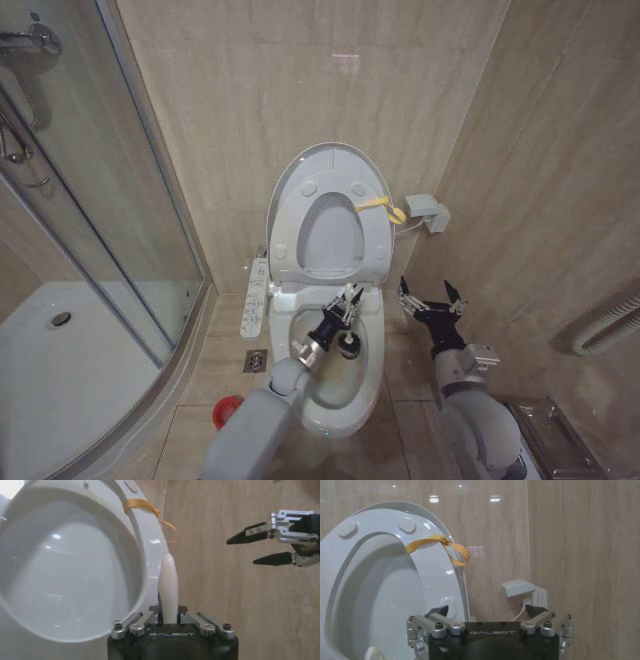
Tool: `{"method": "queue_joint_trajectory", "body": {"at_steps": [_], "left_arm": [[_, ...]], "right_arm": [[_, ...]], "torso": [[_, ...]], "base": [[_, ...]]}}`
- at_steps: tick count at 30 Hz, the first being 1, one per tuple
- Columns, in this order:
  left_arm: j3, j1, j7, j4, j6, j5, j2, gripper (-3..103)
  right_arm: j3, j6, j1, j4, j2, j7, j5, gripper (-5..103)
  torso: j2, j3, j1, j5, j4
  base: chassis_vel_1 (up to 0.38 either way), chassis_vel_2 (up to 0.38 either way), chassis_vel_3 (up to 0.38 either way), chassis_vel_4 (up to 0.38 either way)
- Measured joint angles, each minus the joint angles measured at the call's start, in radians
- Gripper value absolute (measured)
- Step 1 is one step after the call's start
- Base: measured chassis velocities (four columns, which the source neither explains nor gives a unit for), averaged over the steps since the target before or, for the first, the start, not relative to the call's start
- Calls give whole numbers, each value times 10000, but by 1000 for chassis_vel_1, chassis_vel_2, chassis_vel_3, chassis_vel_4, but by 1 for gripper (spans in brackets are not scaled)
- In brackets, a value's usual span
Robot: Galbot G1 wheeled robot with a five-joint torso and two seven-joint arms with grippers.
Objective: Open the toilet lid, clean the toilet bowl with a toilet brush, close the toilet lid, and flush.
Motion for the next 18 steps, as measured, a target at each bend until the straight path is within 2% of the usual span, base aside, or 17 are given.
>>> {"method": "queue_joint_trajectory", "body": {"at_steps": [8, 18], "left_arm": [[97, -4, 122, 551, -182, 150, -581, 19], [258, 241, 201, 886, -283, 227, -490, 19]], "right_arm": [[0, 0, 0, 0, 0, 0, 0, 100], [0, 0, 0, 0, 0, 0, 0, 100]], "torso": [[0, 0, 0, 0, -1], [0, 0, 0, 1, 2]], "base": [[0, 0, 0, 0], [0, 0, 0, 0]]}}
